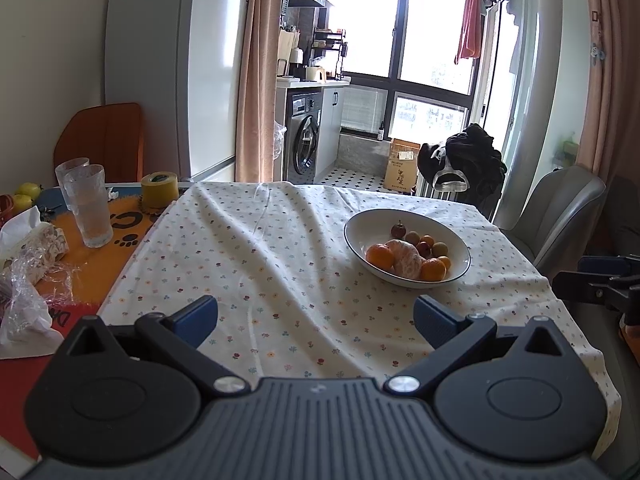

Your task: Organize fruits

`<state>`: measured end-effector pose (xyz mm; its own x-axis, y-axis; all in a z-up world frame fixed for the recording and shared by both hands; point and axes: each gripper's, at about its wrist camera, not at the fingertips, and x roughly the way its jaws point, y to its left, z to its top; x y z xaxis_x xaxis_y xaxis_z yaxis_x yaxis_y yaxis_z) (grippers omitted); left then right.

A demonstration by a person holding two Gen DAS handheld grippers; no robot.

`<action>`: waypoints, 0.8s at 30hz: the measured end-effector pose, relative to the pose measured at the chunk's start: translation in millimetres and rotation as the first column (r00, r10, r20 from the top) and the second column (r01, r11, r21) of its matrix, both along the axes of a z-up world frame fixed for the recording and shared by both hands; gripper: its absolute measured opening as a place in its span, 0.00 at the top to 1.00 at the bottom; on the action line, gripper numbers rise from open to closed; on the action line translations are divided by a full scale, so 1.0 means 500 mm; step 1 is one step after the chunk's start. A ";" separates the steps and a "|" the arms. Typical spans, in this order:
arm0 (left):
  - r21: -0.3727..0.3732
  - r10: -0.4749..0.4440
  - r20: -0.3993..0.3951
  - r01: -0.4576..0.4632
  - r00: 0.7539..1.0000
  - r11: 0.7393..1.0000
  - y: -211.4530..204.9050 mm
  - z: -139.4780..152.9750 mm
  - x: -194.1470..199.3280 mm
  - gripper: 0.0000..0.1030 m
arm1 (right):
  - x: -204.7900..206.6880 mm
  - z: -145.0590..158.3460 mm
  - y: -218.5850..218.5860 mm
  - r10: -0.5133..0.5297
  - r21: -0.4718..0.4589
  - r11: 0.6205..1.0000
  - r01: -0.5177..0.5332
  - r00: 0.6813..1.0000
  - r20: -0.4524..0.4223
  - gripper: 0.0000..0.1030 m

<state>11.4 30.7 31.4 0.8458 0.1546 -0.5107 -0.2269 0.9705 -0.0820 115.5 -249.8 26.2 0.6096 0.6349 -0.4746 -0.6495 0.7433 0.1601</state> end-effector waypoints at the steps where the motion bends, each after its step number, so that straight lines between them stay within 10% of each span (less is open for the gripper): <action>1: 0.001 0.000 0.000 0.000 1.000 1.000 0.000 0.000 0.000 0.00 | 0.001 0.000 -0.001 -0.001 0.002 1.000 0.001 1.000 -0.001 0.00; 24: 0.001 -0.010 0.004 0.010 1.000 1.000 -0.005 -0.003 0.000 0.00 | 0.008 -0.003 0.000 -0.005 -0.003 1.000 0.005 1.000 -0.006 0.00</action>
<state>11.7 28.1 29.7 0.8492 0.1466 -0.5074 -0.2169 0.9727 -0.0819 119.4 -249.8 24.7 0.6098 0.6305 -0.4803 -0.6450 0.7469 0.1616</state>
